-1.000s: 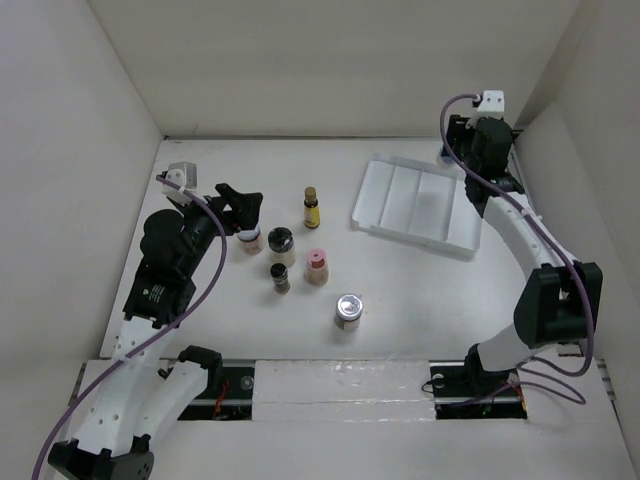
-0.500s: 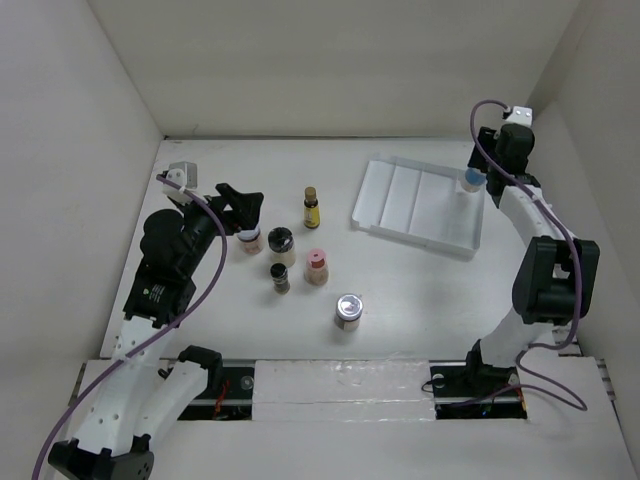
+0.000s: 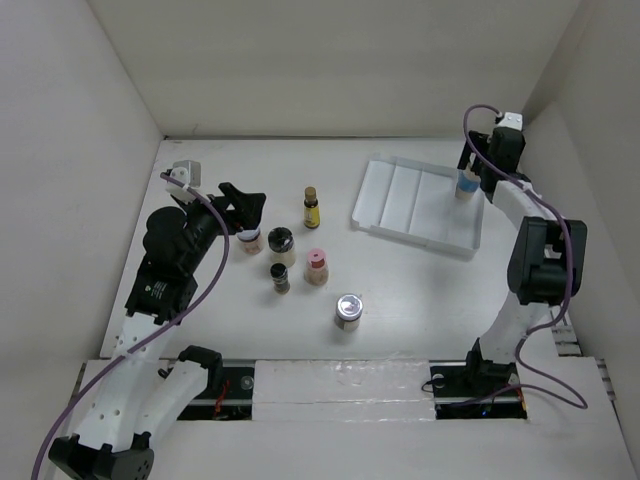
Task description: Organize the condiment bottles
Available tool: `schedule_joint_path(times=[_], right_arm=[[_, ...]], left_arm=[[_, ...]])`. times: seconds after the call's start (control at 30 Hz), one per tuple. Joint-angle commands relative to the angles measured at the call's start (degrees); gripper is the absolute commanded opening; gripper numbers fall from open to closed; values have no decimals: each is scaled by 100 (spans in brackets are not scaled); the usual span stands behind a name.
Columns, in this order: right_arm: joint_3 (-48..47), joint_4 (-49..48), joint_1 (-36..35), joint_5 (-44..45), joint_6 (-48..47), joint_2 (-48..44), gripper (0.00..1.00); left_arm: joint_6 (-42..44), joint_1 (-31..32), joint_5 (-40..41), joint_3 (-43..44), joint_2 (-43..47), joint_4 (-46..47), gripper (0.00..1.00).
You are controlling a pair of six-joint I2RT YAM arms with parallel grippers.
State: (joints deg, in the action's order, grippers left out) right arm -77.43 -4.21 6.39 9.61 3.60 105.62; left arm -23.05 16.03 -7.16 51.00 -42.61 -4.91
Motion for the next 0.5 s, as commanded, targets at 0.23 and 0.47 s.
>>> schedule_joint_path(times=[0.23, 0.47], right_arm=[[131, -493, -963, -290, -482, -1746, 89], [-272, -660, -2674, -3201, -834, -869, 24]], left_arm=[[2, -39, -146, -47, 25, 324, 89], [2, -39, -93, -47, 77, 324, 89]])
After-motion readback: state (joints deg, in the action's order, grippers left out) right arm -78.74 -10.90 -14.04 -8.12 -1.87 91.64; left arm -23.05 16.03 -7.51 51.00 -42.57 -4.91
